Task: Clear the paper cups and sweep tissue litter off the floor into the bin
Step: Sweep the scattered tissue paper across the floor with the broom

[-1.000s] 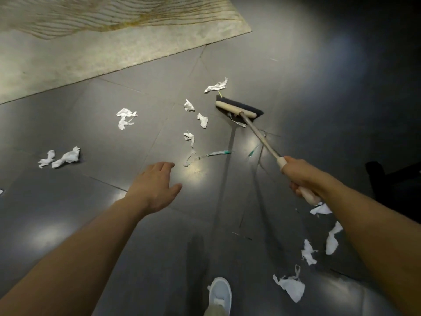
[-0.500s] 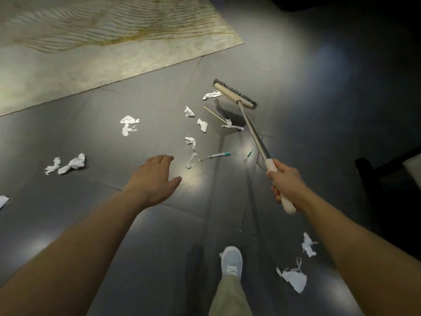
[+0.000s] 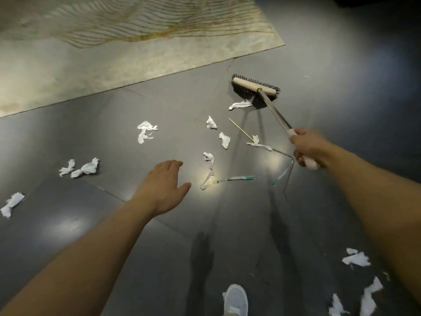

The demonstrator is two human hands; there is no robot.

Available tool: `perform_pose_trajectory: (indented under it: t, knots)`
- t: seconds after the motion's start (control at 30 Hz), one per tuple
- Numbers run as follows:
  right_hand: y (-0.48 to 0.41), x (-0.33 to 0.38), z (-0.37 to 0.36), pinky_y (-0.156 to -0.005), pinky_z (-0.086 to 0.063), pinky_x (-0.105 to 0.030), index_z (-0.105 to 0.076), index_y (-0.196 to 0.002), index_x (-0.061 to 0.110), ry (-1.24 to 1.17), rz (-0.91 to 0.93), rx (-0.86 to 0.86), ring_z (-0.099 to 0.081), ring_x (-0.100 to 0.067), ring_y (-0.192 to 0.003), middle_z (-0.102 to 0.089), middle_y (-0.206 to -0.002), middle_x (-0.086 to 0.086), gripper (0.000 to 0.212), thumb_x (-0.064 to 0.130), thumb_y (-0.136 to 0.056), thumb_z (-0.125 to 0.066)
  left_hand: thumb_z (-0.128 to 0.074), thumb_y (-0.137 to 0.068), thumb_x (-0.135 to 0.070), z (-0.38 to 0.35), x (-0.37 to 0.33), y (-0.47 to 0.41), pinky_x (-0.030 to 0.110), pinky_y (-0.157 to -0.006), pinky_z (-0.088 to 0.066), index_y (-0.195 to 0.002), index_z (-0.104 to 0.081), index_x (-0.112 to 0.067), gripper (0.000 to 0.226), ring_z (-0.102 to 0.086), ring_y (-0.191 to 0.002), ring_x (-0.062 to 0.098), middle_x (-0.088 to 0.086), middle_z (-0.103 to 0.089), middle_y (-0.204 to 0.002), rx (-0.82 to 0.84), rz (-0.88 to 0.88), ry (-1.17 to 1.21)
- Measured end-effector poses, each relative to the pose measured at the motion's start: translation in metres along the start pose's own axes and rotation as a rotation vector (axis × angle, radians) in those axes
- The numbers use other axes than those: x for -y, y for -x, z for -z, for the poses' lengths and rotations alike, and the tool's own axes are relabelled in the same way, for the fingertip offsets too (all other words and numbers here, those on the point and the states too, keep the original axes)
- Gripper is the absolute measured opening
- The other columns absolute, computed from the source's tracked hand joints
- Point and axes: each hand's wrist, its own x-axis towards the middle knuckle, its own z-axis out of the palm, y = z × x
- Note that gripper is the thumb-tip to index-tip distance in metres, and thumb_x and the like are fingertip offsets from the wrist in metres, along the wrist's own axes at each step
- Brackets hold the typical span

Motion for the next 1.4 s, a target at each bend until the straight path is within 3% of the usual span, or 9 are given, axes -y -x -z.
perform_pose_trajectory:
  t: [0.1,0.2,0.27,0.4,0.6,0.73,0.87,1.0,1.4]
  knots:
    - [-0.016,-0.003,-0.018,-0.036,-0.035,-0.018,-0.045,-0.100,0.017,0.054,-0.057,0.095,-0.036,-0.015,-0.048,-0.040,-0.065,-0.010,0.017,0.016,-0.100,-0.028,-0.046,-0.095,-0.041,-0.003,0.006,-0.009,0.032,-0.113,-0.022,-0.148,-0.023,-0.014,0.064,-0.023,-0.141,0.021,0.004,-0.027,-0.154,0.001,0.014,-0.012]
    - [0.003,-0.028,-0.032,-0.035,-0.035,-0.017,-0.039,-0.126,0.019,0.155,-0.095,0.174,-0.036,-0.016,-0.049,-0.040,-0.068,-0.010,0.036,0.009,-0.095,-0.025,-0.046,-0.095,-0.042,-0.007,0.009,-0.004,0.033,-0.113,-0.022,-0.148,-0.024,-0.014,0.064,-0.025,-0.140,0.022,0.004,-0.027,-0.153,0.028,0.027,-0.020]
    - [0.024,-0.046,-0.033,-0.035,-0.036,-0.018,-0.023,-0.146,0.034,0.189,-0.119,0.192,-0.038,-0.017,-0.052,-0.043,-0.072,-0.012,0.055,0.011,-0.096,-0.026,-0.046,-0.095,-0.042,-0.008,0.008,0.005,0.033,-0.113,-0.023,-0.148,-0.023,-0.014,0.063,-0.025,-0.141,0.022,0.004,-0.026,-0.154,0.041,0.026,-0.026]
    - [0.068,-0.077,-0.034,-0.036,-0.038,-0.020,-0.008,-0.150,0.043,0.300,-0.131,0.172,-0.045,-0.019,-0.059,-0.049,-0.092,-0.016,0.061,0.017,-0.099,-0.030,-0.045,-0.096,-0.042,-0.011,0.010,0.028,0.034,-0.113,-0.022,-0.148,-0.023,-0.014,0.063,-0.024,-0.141,0.022,0.005,-0.026,-0.154,0.022,0.002,-0.020]
    - [0.157,-0.131,-0.057,-0.042,-0.040,-0.024,-0.011,-0.149,0.045,0.337,-0.147,0.146,-0.047,-0.021,-0.061,-0.047,-0.097,-0.014,0.059,0.023,-0.098,-0.031,-0.047,-0.095,-0.042,-0.040,0.029,0.100,0.034,-0.113,-0.023,-0.148,-0.023,-0.014,0.064,-0.025,-0.140,0.023,0.006,-0.027,-0.153,0.018,-0.057,-0.027]
    - [0.236,-0.177,-0.082,-0.040,-0.038,-0.023,-0.018,-0.147,0.045,0.342,-0.128,0.166,-0.046,-0.020,-0.060,-0.045,-0.086,-0.011,0.054,0.024,-0.099,-0.031,-0.047,-0.095,-0.041,-0.063,0.049,0.169,0.035,-0.112,-0.023,-0.148,-0.022,-0.014,0.064,-0.026,-0.139,0.025,0.007,-0.027,-0.153,0.007,-0.124,-0.047]
    - [0.322,-0.214,-0.106,-0.043,-0.039,-0.023,-0.025,-0.142,0.045,0.307,-0.117,0.166,-0.048,-0.021,-0.065,-0.050,-0.096,-0.015,0.045,0.030,-0.101,-0.032,-0.047,-0.095,-0.040,-0.088,0.072,0.233,0.035,-0.113,-0.024,-0.147,-0.023,-0.013,0.064,-0.026,-0.139,0.024,0.007,-0.028,-0.152,0.050,-0.170,-0.064]
    - [0.386,-0.232,-0.098,-0.040,-0.034,-0.018,-0.040,-0.136,0.047,0.051,-0.128,0.145,-0.042,-0.014,-0.052,-0.050,-0.072,-0.009,0.045,0.023,-0.098,-0.042,-0.047,-0.095,-0.041,-0.104,0.078,0.269,0.037,-0.113,-0.025,-0.147,-0.023,-0.014,0.064,-0.026,-0.139,0.024,0.007,-0.027,-0.152,0.087,-0.169,-0.084]
    - [0.342,-0.173,-0.044,-0.035,-0.036,-0.018,-0.044,-0.139,0.036,0.007,-0.018,0.056,-0.040,-0.011,-0.045,-0.045,-0.063,-0.008,0.046,0.015,-0.098,-0.041,-0.046,-0.096,-0.039,-0.098,0.044,0.261,0.033,-0.113,-0.022,-0.148,-0.023,-0.013,0.063,-0.024,-0.140,0.022,0.006,-0.026,-0.153,0.021,-0.188,-0.060]
